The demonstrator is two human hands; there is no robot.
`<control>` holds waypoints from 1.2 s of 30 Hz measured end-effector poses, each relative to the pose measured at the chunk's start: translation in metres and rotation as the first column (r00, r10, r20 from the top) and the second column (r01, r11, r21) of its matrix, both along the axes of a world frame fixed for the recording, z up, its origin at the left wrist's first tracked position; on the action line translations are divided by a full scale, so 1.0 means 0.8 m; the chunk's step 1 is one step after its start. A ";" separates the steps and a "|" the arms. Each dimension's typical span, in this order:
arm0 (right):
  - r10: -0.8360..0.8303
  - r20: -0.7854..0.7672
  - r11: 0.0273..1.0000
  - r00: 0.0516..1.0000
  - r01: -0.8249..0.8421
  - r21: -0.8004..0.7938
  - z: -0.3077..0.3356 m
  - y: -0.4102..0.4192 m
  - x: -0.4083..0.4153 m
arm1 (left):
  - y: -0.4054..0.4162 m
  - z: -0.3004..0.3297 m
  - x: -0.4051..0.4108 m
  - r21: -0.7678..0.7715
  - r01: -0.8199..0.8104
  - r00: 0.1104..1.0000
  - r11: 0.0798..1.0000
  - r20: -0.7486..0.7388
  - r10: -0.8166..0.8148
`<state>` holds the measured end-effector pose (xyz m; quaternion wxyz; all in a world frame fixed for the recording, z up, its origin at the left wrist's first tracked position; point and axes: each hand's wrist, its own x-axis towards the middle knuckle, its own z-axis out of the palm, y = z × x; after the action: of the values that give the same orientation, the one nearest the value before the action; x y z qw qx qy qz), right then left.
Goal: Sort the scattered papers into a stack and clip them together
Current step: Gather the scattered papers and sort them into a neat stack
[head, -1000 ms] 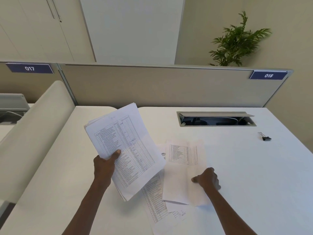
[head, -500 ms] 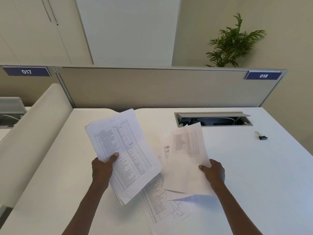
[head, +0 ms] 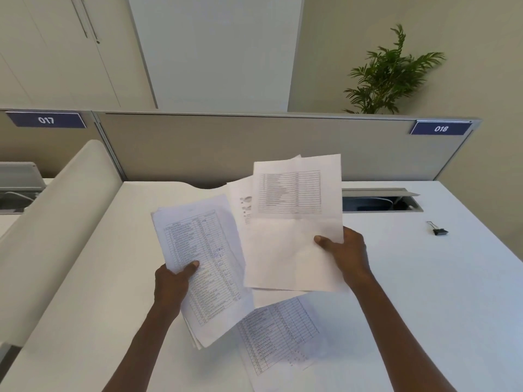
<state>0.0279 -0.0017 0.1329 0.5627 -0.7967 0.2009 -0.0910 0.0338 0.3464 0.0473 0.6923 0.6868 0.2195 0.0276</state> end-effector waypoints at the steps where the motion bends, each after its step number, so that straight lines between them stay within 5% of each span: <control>1: 0.033 -0.006 0.999 0.999 -0.033 0.043 0.001 0.008 -0.001 | -0.004 0.002 -0.002 -0.033 0.025 1.000 0.999 0.002 -0.025; 12: 0.340 -0.159 0.939 0.927 -0.323 0.121 -0.041 0.056 0.003 | -0.023 0.007 -0.008 -0.283 0.200 0.969 0.938 -0.086 -0.233; 18: 0.483 -0.145 0.839 0.863 -0.410 0.357 -0.050 0.059 -0.007 | -0.032 0.012 -0.013 -0.291 0.246 0.955 0.924 -0.091 -0.283; 29: 0.393 -0.140 0.910 0.909 -0.363 0.203 -0.063 0.076 -0.008 | -0.041 0.030 -0.003 -0.484 0.102 0.969 0.869 -0.149 -0.196; 36: 0.427 -0.129 0.901 0.895 -0.411 0.137 -0.062 0.080 -0.007 | -0.037 0.034 -0.008 -0.362 0.240 0.963 0.900 -0.023 -0.267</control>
<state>0.0222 0.0622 0.0834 0.5932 -0.7948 0.0724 0.1057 0.0272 0.3164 0.0744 0.7945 0.5732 0.1545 -0.1278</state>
